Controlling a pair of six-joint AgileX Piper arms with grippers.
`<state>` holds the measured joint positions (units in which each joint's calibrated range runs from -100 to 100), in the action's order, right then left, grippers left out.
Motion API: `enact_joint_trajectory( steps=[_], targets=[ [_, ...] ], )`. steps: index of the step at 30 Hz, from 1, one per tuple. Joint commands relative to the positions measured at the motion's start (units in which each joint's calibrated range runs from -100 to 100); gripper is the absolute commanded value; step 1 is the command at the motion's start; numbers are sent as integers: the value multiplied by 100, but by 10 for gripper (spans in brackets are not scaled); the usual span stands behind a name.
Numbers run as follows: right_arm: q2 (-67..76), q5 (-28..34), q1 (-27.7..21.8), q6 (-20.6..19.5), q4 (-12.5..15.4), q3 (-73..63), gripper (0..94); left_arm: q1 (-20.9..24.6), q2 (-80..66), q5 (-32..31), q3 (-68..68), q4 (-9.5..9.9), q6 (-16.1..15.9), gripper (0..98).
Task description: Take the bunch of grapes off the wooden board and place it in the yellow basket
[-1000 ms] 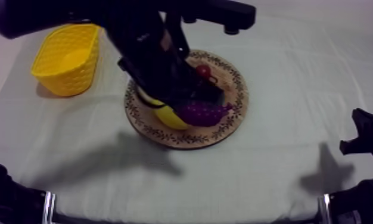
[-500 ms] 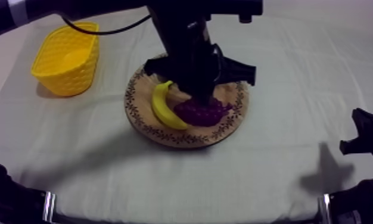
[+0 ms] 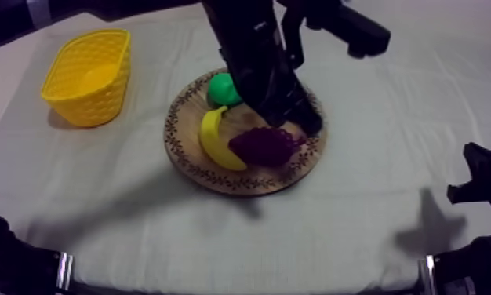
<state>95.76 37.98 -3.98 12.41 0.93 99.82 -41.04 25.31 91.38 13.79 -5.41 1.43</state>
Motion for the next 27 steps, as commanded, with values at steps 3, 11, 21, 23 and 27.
enact_joint_trajectory(
  steps=[3, 11, 21, 23, 27],
  targets=[
    [0, 0, 0, 2, 2, -4, 3, 23, 31, -19, -124, 71, -793, 48],
    [0, 0, 0, 2, 2, -4, 3, 7, 79, -78, -305, 195, -1173, 309],
    [0, 0, 0, 2, 2, -4, 3, 6, 34, -108, -517, 327, -1357, 585],
    [0, 0, 0, 2, 2, -4, 3, 12, 29, -109, -530, 343, -1394, 618],
    [0, 0, 0, 2, 2, -4, 3, 17, 58, -109, -548, 381, -1460, 672]
  ],
)
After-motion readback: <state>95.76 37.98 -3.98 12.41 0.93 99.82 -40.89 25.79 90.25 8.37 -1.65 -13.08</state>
